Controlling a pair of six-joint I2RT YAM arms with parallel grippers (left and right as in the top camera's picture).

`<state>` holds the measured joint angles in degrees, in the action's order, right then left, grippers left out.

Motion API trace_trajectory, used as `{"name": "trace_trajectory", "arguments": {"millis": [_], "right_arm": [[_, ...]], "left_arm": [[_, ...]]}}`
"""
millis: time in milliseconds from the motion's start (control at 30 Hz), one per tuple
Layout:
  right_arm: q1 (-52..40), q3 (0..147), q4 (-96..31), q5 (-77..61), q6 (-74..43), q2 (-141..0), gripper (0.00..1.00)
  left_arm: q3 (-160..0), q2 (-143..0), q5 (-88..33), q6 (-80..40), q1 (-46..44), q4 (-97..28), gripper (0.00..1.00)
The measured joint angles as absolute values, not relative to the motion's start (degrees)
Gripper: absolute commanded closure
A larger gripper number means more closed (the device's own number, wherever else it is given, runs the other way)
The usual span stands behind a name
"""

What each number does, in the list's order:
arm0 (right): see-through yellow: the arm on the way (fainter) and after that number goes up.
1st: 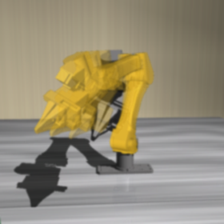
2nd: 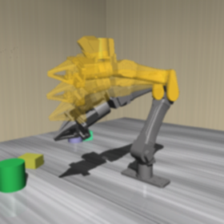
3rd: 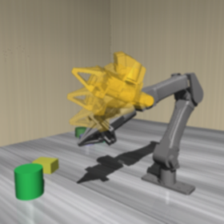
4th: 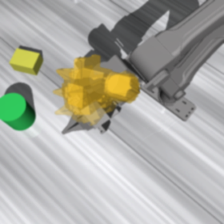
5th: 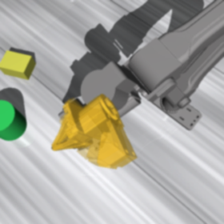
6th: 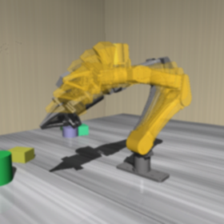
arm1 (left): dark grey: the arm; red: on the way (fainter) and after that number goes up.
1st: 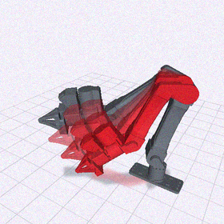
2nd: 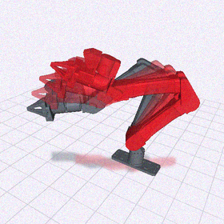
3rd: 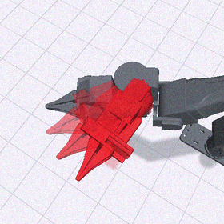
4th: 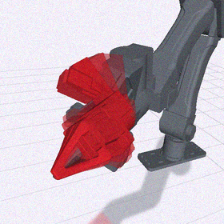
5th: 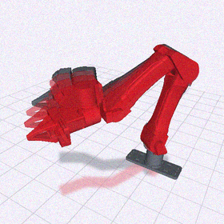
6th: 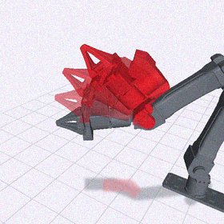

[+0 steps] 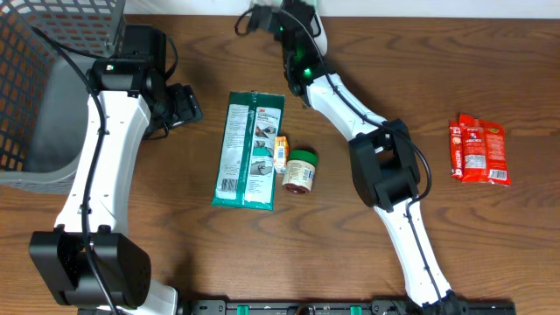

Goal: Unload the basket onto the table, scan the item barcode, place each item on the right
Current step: 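Hold the wipes pack under the scanner with the right gripper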

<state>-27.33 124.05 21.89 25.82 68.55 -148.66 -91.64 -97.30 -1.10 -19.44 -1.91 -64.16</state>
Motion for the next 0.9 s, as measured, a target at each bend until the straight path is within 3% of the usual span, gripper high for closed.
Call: {"name": "trace_trajectory", "arguments": {"millis": [233, 600, 900], "right_arm": [[-27.16, 124.14, 15.73, 27.75, 65.58, -148.66, 0.99], [-26.13, 124.14, 9.85, 23.97, 46.02, -148.66, 0.99], [-25.52, 124.14, 6.66, 23.75, 42.72, -148.66, 0.99]], "left_arm": [[-91.64, -97.3, -1.13, -19.44, -1.91, -64.18, 0.15], [-91.64, -97.3, -1.1, -19.44, -1.91, -64.16, 0.15], [-91.64, -97.3, -1.1, -19.44, -1.91, -64.16, 0.15]]}}
